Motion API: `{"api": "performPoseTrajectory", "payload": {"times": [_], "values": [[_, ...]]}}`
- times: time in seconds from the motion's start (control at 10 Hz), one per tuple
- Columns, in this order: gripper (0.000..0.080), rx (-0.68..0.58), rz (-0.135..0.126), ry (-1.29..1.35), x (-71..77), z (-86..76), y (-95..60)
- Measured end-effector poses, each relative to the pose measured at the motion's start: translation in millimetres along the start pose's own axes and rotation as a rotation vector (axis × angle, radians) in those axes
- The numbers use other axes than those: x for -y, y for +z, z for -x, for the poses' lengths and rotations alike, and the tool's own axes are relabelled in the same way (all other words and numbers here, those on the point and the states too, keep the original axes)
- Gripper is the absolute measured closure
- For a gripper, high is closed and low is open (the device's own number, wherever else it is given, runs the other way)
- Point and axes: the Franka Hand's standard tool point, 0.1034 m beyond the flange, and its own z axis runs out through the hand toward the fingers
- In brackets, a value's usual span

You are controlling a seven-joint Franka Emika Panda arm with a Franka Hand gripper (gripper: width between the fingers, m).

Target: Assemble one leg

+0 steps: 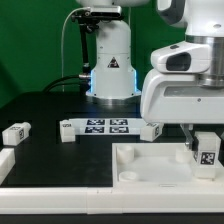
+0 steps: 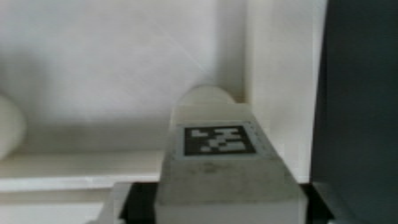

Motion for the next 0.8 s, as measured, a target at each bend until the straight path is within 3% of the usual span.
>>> {"api": "performPoseTrajectory", "payload": {"times": [0.4,0.8], "values": [[0.0509,-0.004,0.008,0.604,-0.7,-2.5,1.2],[0.0503,0.005,-0.011,0.933,-2.0,-5.2,1.0]]}}
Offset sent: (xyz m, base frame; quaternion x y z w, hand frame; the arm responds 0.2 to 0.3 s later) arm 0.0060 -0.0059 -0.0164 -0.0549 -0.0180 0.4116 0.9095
